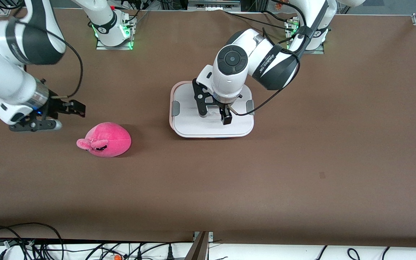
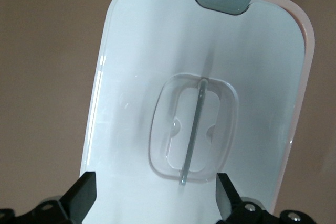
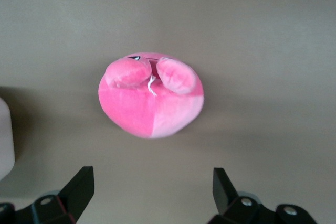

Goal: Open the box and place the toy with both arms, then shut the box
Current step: 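Grasp the lid handle with the left gripper while the right gripper grasps the toy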

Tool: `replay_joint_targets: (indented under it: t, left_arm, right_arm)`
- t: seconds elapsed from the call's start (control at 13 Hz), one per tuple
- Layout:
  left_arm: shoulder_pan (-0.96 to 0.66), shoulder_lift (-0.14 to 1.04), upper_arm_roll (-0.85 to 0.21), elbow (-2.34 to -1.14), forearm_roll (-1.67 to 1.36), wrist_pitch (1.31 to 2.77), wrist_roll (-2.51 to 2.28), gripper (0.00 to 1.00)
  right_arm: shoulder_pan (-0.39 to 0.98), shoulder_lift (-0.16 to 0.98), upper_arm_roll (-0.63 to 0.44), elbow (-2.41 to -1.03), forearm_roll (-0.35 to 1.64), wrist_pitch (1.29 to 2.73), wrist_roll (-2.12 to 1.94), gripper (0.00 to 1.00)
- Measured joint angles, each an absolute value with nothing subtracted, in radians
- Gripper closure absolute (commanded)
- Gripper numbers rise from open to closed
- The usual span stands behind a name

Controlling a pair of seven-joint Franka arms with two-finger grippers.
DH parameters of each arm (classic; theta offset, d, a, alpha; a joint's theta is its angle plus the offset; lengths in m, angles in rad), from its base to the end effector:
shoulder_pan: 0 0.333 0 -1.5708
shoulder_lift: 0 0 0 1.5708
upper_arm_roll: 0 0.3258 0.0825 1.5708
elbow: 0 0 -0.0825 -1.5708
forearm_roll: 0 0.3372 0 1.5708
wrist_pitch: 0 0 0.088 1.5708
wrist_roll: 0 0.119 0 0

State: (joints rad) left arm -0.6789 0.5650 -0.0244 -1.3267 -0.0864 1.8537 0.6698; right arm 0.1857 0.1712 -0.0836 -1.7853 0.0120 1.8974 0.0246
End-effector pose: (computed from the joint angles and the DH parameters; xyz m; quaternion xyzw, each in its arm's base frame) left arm 0.5111 -0.4388 0.4142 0.7816 -0.6217 -0.0197 0.0475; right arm 0.5577 0.0607 0.4659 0.9989 0.0370 -0.0291 0.0033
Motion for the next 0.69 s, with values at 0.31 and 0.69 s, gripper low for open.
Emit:
replay_joint_targets:
  t: [0.31, 0.69]
  left_arm:
    - [-0.738, 0.601, -0.024, -1.333, -0.022, 1.869, 0.676, 0.00]
    - [-0.751, 0.613, -0.019, -1.337, 0.009, 1.885, 0.600, 0.00]
  right_arm:
    - [0.185, 0.242, -0.084, -1.863, 0.040, 2.088, 0.025, 0.00]
    - [0.185, 0.287, -0.085, -1.914, 0.077, 2.203, 0.023, 0.00]
